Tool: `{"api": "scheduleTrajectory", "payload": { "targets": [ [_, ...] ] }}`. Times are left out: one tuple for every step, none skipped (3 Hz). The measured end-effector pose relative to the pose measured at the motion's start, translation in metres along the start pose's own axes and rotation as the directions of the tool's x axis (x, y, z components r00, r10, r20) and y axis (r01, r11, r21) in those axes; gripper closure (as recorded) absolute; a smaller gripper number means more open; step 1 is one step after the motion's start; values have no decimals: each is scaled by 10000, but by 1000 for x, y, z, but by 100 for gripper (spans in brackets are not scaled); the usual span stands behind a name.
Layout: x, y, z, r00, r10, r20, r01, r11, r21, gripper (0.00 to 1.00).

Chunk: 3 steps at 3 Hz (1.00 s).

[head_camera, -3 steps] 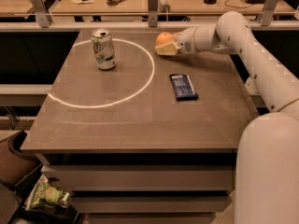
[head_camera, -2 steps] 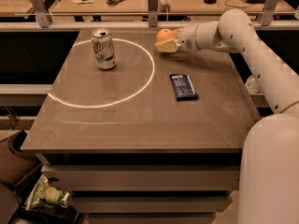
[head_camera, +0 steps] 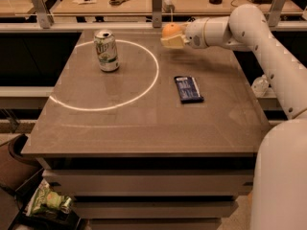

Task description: Pick orange

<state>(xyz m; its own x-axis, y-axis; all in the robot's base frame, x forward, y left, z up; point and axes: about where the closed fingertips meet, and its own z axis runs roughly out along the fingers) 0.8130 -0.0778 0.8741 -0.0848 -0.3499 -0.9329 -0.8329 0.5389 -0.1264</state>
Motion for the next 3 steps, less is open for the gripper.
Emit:
{"api": "scheduleTrajectory", "payload": {
  "targets": [
    [-15, 0, -11, 9995, -306, 61, 304, 9993, 198, 100],
    [-31, -2, -23, 9981, -605, 92, 600, 9972, 436, 100],
    [-52, -4, -35, 9952, -974, 111, 965, 9931, 669, 100]
  ]
}}
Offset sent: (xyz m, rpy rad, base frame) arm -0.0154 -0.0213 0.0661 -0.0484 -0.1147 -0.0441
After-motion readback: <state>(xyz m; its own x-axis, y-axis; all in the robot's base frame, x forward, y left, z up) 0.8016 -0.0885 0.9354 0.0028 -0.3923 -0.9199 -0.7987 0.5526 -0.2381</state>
